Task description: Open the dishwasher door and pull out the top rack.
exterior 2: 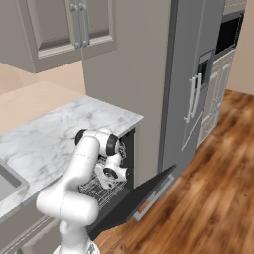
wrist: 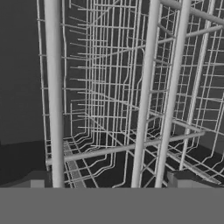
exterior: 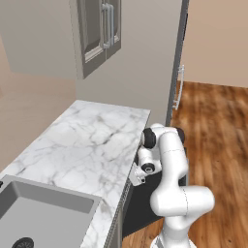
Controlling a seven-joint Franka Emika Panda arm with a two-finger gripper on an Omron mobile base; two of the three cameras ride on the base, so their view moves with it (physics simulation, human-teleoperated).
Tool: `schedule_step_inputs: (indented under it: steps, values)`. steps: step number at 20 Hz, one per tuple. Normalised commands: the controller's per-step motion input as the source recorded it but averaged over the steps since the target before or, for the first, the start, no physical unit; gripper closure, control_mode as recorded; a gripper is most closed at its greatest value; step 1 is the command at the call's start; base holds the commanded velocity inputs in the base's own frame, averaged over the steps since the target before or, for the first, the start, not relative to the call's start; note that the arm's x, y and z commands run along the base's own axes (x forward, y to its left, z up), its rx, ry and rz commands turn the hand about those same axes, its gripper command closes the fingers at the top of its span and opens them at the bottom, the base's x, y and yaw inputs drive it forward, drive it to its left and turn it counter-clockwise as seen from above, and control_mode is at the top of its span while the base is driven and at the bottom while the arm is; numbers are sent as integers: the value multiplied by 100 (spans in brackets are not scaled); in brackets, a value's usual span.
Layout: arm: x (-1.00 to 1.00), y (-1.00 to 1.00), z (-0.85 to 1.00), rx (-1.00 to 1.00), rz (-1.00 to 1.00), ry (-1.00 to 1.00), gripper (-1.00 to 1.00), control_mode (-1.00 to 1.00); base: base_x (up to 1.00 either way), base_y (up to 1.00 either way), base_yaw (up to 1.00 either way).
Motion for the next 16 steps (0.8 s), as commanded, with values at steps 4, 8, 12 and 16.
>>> schedule_step_inputs:
  steps: [4,8,12,16]
  values:
    - [-4,-5,-25,-14,-6,0,-100,-100,0,0,0]
    - [-10,-18,-27,-13,-8,0,-100,-100,0,0,0]
    - [-12,-30,-27,-11,-9,0,-100,-100,0,0,0]
    - [-14,-54,-28,-11,-10,0,-100,-100,0,0,0]
